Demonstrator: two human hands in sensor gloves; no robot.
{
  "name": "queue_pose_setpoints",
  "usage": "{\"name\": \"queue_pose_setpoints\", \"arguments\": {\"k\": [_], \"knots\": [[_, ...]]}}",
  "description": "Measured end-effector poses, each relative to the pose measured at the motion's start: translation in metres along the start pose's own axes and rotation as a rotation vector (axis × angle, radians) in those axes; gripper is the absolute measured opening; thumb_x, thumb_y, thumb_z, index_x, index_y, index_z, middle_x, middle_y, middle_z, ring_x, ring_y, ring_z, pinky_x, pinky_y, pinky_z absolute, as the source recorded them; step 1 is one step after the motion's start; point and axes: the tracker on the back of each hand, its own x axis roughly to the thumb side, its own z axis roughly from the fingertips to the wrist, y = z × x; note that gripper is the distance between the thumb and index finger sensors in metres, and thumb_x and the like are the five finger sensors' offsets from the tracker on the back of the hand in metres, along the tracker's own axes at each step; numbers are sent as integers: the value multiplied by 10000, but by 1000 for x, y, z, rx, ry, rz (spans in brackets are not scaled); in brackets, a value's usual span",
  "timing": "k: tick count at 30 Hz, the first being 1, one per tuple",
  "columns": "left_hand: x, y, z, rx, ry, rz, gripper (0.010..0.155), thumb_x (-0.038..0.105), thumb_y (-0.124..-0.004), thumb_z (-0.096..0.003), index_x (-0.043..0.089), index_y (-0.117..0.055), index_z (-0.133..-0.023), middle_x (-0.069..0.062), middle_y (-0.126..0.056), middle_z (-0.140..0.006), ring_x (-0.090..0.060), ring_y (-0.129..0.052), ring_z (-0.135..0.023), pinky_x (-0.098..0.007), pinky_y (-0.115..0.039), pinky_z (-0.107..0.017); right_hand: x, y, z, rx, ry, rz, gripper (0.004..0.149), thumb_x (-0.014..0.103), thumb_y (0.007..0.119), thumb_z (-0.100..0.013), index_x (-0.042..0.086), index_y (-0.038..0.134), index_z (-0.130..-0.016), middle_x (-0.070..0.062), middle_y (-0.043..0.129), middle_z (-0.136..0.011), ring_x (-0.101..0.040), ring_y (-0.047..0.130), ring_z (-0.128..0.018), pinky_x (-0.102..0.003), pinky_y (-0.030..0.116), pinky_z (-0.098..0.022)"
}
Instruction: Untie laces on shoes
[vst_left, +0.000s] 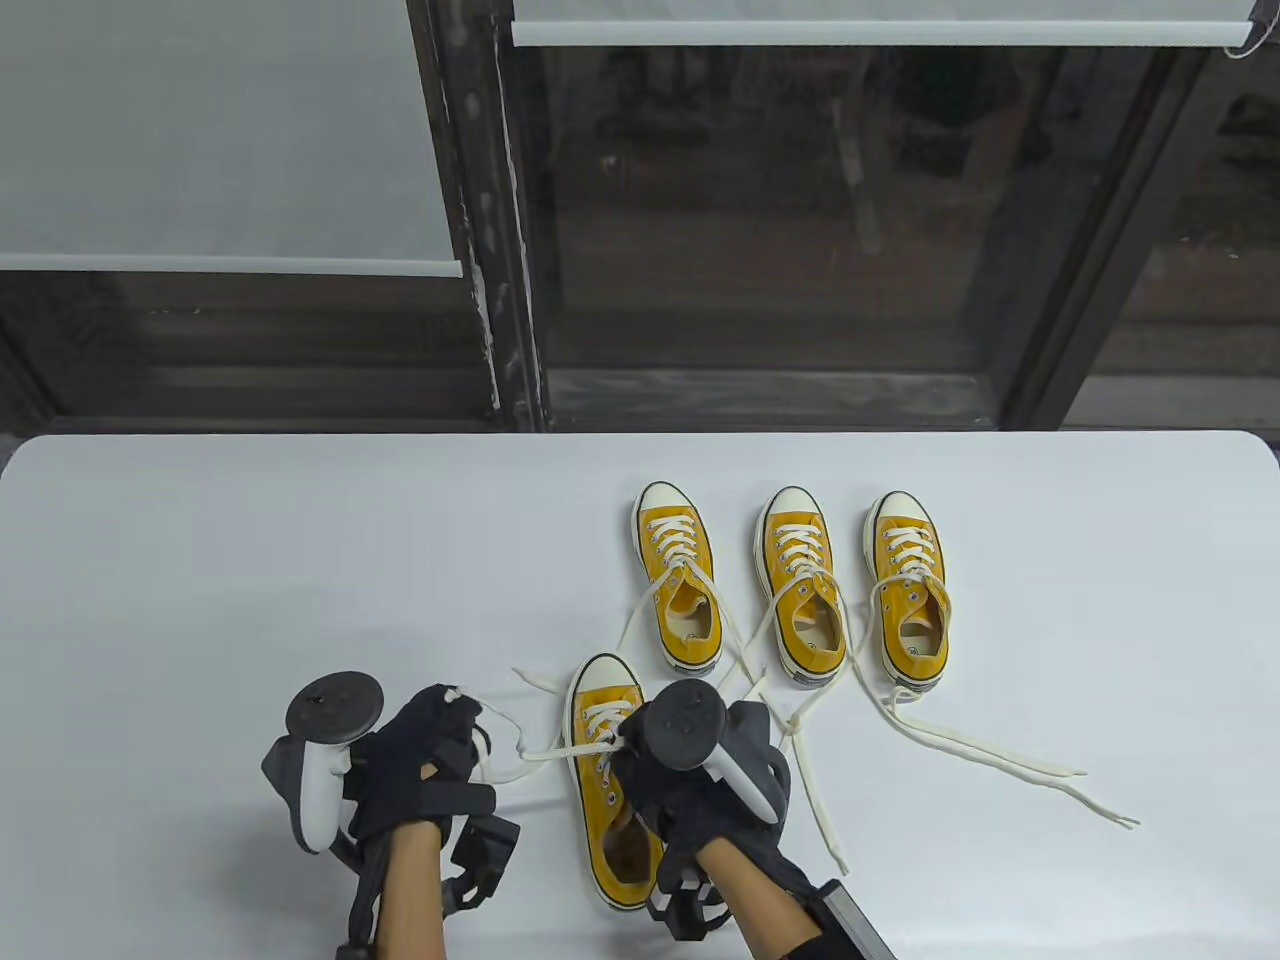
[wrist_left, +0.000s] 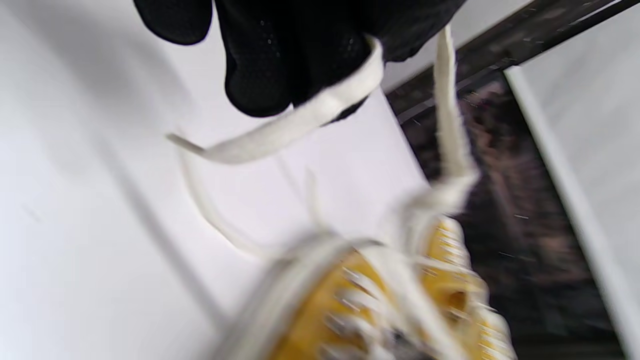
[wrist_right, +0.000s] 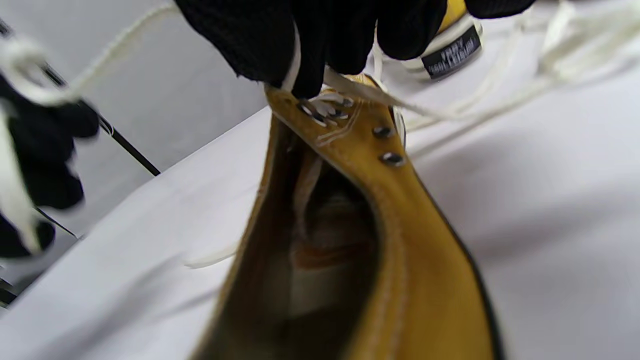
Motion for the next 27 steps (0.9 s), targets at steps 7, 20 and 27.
{"name": "queue_pose_setpoints", "arguments": {"k": [7, 20, 27], "knots": [[30, -5, 24, 110, -89, -307, 579, 167, -773, -585, 245, -550, -1113, -146, -420, -1211, -403, -430, -1131, -693, -351, -797, -16, -7, -5, 98, 9, -226, 366, 302, 705, -606, 196, 777, -948, -106, 568, -1103, -419, 531, -1048, -662, 460, -713], [53, -95, 16, -387, -301, -375, 634, 313, -838, -579, 304, -546, -1142, 21, -703, -1158, -258, -652, -1114, -660, -433, -818, -26, -7, -9, 152, 38, -342, 371, 350, 712, -609, 181, 746, -937, -146, 486, -1115, -442, 486, -1039, -647, 458, -717], [51, -105, 14, -318, -290, -404, 632, 391, -831, -572, 388, -517, -1122, 153, -758, -1013, -54, -739, -1030, -590, -454, -877, -22, -10, -6, 125, 3, -301, 352, 278, 674, -602, 172, 798, -914, -112, 536, -1105, -442, 483, -1044, -656, 454, -715]]}}
